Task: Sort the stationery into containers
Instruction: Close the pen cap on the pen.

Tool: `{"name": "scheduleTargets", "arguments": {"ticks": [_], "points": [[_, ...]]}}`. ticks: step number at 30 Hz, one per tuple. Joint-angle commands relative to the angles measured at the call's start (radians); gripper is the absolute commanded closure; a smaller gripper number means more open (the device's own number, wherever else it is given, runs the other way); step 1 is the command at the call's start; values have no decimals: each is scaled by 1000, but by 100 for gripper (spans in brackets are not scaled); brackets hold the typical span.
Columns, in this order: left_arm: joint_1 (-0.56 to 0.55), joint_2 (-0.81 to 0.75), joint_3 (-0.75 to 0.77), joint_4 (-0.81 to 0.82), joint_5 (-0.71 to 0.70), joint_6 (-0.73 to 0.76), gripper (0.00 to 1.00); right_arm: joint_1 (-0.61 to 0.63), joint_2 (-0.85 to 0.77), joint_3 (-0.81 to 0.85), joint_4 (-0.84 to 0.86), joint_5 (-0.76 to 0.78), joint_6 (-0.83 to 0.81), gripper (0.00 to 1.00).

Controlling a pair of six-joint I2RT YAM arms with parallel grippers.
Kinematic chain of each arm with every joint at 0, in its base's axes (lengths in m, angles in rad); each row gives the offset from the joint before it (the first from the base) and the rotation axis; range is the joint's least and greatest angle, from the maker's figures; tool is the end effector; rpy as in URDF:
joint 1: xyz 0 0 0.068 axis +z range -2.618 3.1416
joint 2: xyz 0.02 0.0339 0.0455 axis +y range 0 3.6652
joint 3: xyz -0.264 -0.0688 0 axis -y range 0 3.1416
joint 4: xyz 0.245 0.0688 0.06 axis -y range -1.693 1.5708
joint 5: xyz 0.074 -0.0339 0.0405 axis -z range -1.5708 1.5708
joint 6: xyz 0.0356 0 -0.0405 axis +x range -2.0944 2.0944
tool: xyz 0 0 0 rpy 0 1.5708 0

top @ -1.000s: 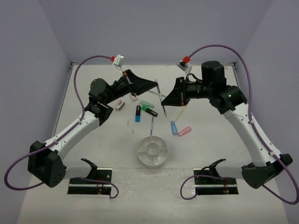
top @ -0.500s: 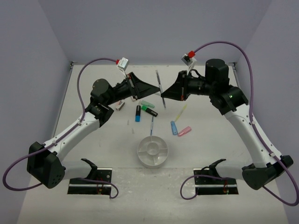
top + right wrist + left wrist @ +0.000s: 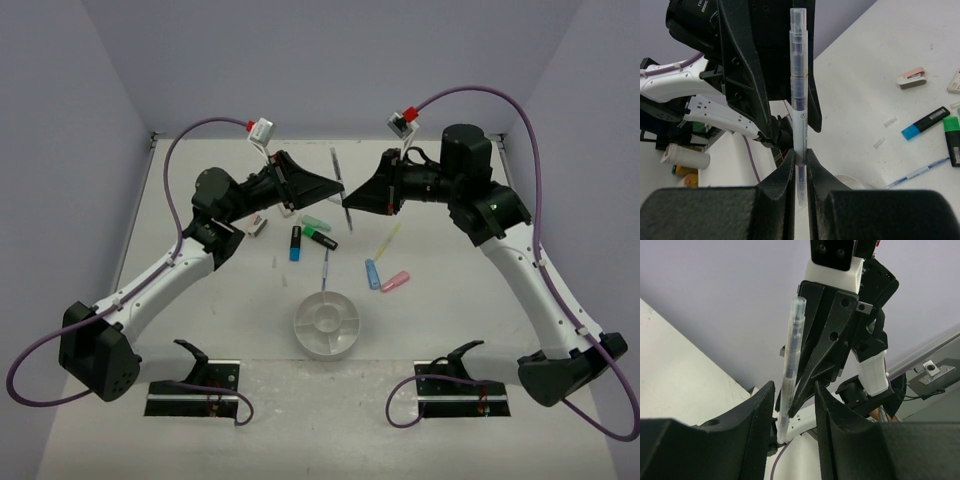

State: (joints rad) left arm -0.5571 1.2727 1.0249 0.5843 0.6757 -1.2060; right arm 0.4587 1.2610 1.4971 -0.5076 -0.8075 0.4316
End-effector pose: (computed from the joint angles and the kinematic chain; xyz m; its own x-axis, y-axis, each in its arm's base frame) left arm 0.2350 -0.1726 0.3975 -0.7535 -0.3894 -0.5297 0.5878 -0.0382 -0.8081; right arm 0.2206 0.1376 0.4541 -0.6075 0.0225 -0.7940 -0.7443 0.3327 0.5790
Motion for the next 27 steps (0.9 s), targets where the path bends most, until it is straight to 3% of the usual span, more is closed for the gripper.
{"name": "scheduleTargets", "arguments": {"ticks": [1, 5, 6, 9, 12, 14, 17, 24, 27], "points": [[0, 17, 60, 79, -13, 52, 66, 2, -12, -15, 26, -62, -12, 100], [0, 40, 70, 104, -10, 50, 77, 3, -14, -21, 23, -94, -14, 100], [0, 48, 70, 113, -4, 46, 87, 3, -12, -21, 24, -97, -13, 100], [-1, 61, 75, 149, 20, 35, 99, 3, -12, -21, 26, -93, -11, 100], [-1, 62, 72, 179, 42, 27, 100, 3, -7, -17, 40, -100, -1, 99], [-1, 57, 64, 187, 45, 26, 100, 3, 0, -15, 59, -107, 14, 86], [-1, 48, 55, 196, 36, 26, 100, 3, 15, -12, 104, -132, 52, 75], [-1, 47, 57, 206, 18, 28, 100, 10, 51, 15, 150, -161, 97, 74], [-1, 49, 68, 195, 17, 35, 100, 14, 54, 12, 157, -160, 101, 88]]}}
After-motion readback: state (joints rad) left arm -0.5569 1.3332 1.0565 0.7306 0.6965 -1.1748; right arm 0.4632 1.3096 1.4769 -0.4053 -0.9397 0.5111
